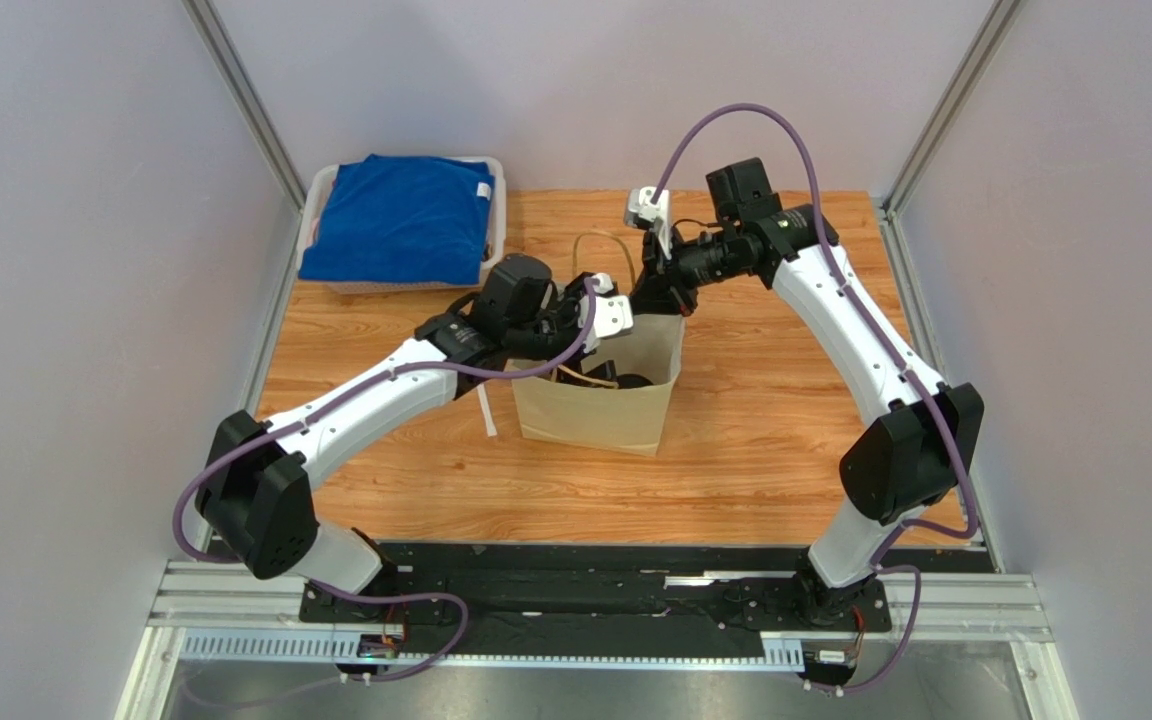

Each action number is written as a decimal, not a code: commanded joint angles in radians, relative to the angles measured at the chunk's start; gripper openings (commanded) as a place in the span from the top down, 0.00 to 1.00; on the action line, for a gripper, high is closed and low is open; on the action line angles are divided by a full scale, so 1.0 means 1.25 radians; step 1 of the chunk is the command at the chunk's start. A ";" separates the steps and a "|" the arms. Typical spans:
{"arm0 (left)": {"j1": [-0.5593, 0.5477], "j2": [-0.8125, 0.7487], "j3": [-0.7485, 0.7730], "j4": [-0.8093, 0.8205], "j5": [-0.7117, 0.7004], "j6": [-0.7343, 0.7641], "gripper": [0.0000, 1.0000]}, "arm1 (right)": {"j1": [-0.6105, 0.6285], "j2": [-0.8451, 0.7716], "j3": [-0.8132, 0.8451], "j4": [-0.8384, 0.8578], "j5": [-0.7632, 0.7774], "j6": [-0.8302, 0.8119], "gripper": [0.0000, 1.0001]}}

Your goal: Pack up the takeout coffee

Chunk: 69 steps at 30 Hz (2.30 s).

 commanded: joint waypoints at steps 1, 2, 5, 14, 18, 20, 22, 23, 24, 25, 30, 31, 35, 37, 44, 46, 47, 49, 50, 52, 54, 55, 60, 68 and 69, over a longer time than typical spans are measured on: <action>0.026 -0.041 0.066 0.024 0.019 -0.067 0.02 | 0.004 -0.035 -0.004 0.004 0.007 -0.023 1.00; 0.028 -0.045 0.075 0.018 0.023 -0.082 0.02 | 0.003 -0.034 -0.002 0.004 0.010 -0.023 1.00; 0.036 -0.068 0.103 -0.009 0.028 -0.097 0.02 | -0.003 -0.028 0.005 0.002 0.014 -0.023 1.00; 0.057 -0.117 0.192 -0.096 -0.010 -0.172 0.01 | -0.021 -0.017 0.020 -0.002 0.019 -0.026 1.00; 0.082 -0.116 0.244 -0.147 -0.040 -0.238 0.01 | -0.025 -0.013 0.025 -0.002 0.023 -0.026 1.00; 0.100 -0.117 0.281 -0.171 -0.074 -0.301 0.01 | -0.028 -0.012 0.029 -0.002 0.025 -0.026 1.00; 0.122 -0.115 0.325 -0.192 -0.174 -0.347 0.01 | -0.033 -0.007 0.038 -0.005 0.030 -0.023 1.00; 0.125 -0.108 0.347 -0.237 -0.231 -0.406 0.01 | -0.037 -0.006 0.043 -0.007 0.031 -0.023 1.00; 0.144 -0.103 0.395 -0.267 -0.273 -0.435 0.01 | -0.039 -0.002 0.049 -0.009 0.032 -0.022 1.00; 0.154 -0.094 0.418 -0.295 -0.329 -0.479 0.02 | -0.043 -0.002 0.052 -0.010 0.031 -0.022 1.00; 0.245 -0.049 0.444 -0.473 -0.389 -0.592 0.01 | -0.046 0.004 0.062 -0.012 0.035 -0.027 1.00; 0.295 -0.050 0.418 -0.474 -0.354 -0.637 0.01 | -0.046 0.009 0.062 -0.012 0.035 -0.029 1.00; 0.355 -0.045 0.297 -0.430 -0.284 -0.679 0.01 | -0.048 0.019 0.064 -0.012 0.047 -0.033 1.00; 0.355 -0.029 0.258 -0.414 -0.279 -0.664 0.09 | -0.048 0.022 0.069 -0.014 0.053 -0.035 0.98; 0.362 0.150 0.226 -0.441 -0.348 -0.697 0.37 | -0.048 0.038 0.085 -0.026 0.082 -0.039 0.89; 0.362 0.176 0.211 -0.422 -0.359 -0.706 0.37 | -0.048 0.044 0.095 -0.029 0.085 -0.040 0.84; 0.362 0.200 0.208 -0.402 -0.358 -0.710 0.37 | -0.048 0.046 0.099 -0.037 0.093 -0.044 0.80; 0.362 0.238 0.204 -0.386 -0.359 -0.723 0.38 | -0.048 0.051 0.106 -0.043 0.101 -0.048 0.77; 0.361 0.252 0.205 -0.384 -0.363 -0.727 0.38 | -0.048 0.051 0.107 -0.044 0.105 -0.048 0.73; 0.361 0.280 0.205 -0.365 -0.366 -0.731 0.38 | -0.048 0.051 0.111 -0.047 0.110 -0.046 0.67; 0.361 0.297 0.208 -0.353 -0.386 -0.728 0.41 | -0.048 0.051 0.111 -0.049 0.113 -0.046 0.57; 0.361 0.317 0.209 -0.343 -0.391 -0.724 0.43 | -0.048 0.049 0.111 -0.048 0.115 -0.046 0.55; 0.361 0.369 0.221 -0.331 -0.418 -0.727 0.46 | -0.048 0.047 0.118 -0.047 0.117 -0.039 0.44; 0.360 0.436 0.253 -0.307 -0.440 -0.710 0.47 | -0.048 0.033 0.142 -0.043 0.123 -0.019 0.14; 0.360 0.441 0.255 -0.306 -0.444 -0.706 0.48 | -0.048 0.032 0.146 -0.044 0.125 -0.017 0.09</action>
